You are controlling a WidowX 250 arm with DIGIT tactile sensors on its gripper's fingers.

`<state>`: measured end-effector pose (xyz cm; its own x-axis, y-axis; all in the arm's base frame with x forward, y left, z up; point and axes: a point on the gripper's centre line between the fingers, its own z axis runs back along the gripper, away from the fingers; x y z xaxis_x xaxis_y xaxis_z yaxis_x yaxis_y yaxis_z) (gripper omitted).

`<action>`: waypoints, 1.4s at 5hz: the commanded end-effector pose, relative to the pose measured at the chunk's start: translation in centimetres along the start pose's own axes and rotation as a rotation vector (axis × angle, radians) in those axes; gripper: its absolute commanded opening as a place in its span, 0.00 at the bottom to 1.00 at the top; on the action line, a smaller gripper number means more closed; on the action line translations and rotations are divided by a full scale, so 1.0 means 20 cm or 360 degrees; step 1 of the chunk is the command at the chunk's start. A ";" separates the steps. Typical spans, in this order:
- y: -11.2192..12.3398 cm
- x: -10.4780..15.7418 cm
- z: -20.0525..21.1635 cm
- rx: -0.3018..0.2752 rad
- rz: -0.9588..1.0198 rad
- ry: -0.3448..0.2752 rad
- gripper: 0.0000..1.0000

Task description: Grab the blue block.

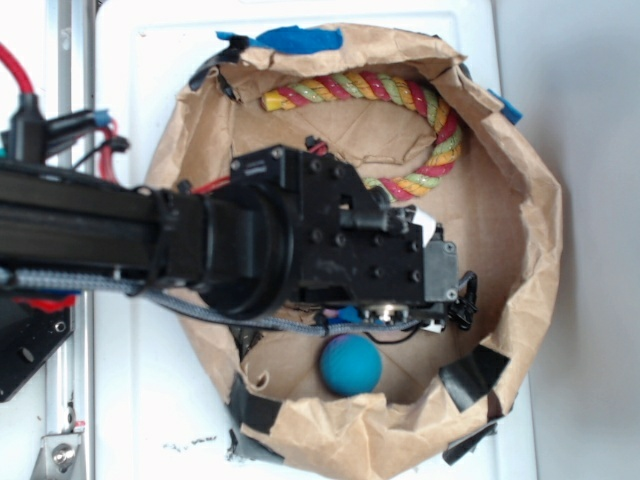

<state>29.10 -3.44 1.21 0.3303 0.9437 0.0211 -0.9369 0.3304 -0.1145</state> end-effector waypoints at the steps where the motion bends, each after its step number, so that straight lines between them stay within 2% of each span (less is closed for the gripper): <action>1: 0.01 0.05 0.02 0.0001 -0.0003 -0.0012 0.00; 2: 0.05 0.11 0.10 -0.0039 -0.0144 0.0012 0.00; 3: 0.11 0.16 0.24 -0.0128 -0.0141 -0.0020 0.00; 4: 0.15 0.21 0.43 -0.0125 -0.0510 -0.0068 0.00; 5: 0.18 0.17 0.56 -0.0073 -0.0628 0.0287 0.00; 6: 0.17 0.11 0.65 -0.0016 -0.0626 0.0339 0.00; 7: 0.14 0.05 0.72 -0.0049 -0.0636 0.0285 0.00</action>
<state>23.79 -1.77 13.49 0.6765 0.7230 -0.1402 -0.7364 0.6660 -0.1188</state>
